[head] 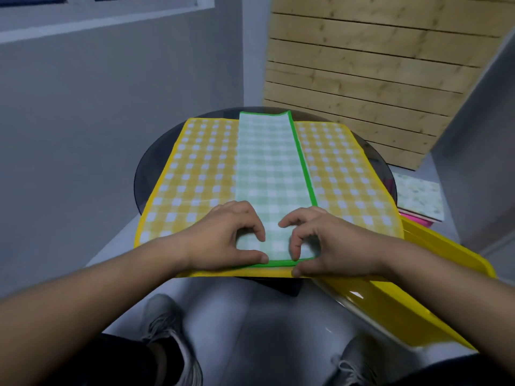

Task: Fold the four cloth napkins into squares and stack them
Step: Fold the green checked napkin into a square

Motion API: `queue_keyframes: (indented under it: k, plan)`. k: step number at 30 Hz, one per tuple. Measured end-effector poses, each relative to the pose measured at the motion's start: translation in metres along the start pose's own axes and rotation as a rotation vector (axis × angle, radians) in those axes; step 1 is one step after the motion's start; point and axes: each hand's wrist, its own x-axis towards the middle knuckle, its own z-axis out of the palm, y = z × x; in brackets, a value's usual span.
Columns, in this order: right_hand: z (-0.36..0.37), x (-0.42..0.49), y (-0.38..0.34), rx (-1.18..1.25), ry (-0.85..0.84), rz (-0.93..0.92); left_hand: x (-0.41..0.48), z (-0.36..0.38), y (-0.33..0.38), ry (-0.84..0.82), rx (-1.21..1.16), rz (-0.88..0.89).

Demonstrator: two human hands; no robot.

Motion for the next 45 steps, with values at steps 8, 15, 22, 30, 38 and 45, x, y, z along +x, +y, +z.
queue_keyframes:
  k: [8,15,22,30,38,45]
  plan:
    - [0.003,-0.006,0.000,0.052,0.028,0.035,0.004,-0.002,0.002,-0.045,-0.040,-0.054]
    - [0.004,-0.009,-0.003,-0.002,0.035,0.008,0.006,-0.004,0.002,-0.071,-0.028,-0.076]
    - [0.006,-0.010,-0.005,-0.158,0.069,-0.077,0.004,-0.007,0.007,-0.042,-0.186,-0.045]
    - [-0.012,-0.006,-0.012,-0.067,0.122,-0.050,0.006,-0.018,0.017,-0.057,-0.350,-0.086]
    - [-0.034,-0.004,-0.007,0.151,0.254,0.038,0.014,-0.039,0.030,0.036,-0.358,-0.055]
    - [-0.066,0.003,0.006,0.577,0.383,0.024,0.040,-0.070,0.031,0.296,-0.453,-0.055]
